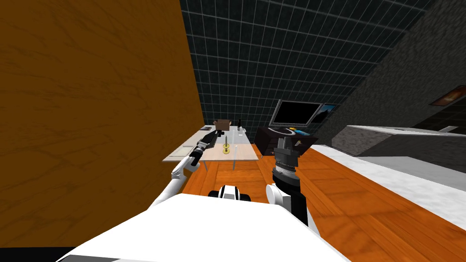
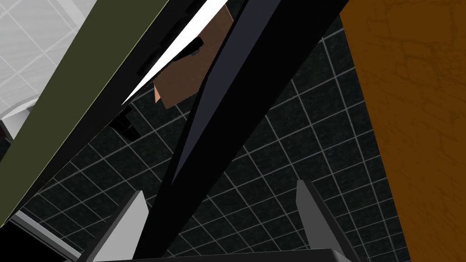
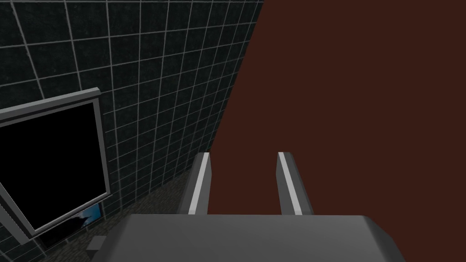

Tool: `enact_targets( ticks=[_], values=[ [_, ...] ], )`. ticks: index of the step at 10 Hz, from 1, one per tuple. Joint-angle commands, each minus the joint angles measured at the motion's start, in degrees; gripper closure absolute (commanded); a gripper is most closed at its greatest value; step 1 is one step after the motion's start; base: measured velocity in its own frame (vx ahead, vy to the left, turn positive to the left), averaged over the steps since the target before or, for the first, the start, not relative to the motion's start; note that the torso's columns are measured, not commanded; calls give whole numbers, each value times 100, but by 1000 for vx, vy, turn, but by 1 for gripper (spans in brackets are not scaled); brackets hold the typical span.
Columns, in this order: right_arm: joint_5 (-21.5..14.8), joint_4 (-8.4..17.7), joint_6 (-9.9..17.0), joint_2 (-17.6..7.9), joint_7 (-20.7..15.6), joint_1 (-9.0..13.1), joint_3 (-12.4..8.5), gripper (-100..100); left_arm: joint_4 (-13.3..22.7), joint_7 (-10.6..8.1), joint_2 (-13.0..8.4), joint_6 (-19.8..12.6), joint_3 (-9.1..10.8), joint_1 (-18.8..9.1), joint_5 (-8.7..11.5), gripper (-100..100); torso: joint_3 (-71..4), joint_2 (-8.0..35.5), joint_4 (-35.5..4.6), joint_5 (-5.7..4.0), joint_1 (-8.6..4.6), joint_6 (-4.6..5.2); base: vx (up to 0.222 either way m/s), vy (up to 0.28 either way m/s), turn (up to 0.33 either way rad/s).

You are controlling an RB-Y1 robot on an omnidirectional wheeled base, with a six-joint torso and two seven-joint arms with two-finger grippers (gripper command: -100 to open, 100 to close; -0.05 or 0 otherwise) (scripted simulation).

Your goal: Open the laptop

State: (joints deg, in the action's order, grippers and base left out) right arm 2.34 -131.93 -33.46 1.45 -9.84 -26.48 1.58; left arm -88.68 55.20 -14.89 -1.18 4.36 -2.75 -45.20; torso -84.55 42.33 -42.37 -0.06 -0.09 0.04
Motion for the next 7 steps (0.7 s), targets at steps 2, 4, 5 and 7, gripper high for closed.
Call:
enact_targets(
  ticks=[2, 4, 5, 7],
  values=[
    [0, 0, 0, 0, 0, -1, 0, 0, -1, -91, -103, -172, -36, -80, 6, 0, 5, 5, 0, 2, 5, -8, -20, 2, -8],
    [0, 0, 0, 0, 0, -1, 0, 0, 12, -87, -100, -175, -39, -65, 5, 0, -2, -3, 1, 1, 3, -3, 0, 0, 0],
    [0, 0, 0, 0, 0, -1, 0, 0, 14, -87, -100, -176, -39, -64, 5, 0, 0, -2, 4, 3, 4, -3, 0, 0, 0],
    [0, 0, 0, 0, 0, -1, 0, 0, 13, -87, -100, -176, -39, -65, 5, 0, -2, -4, 9, 6, 9, -4, 0, 0, 0]
  ],
)
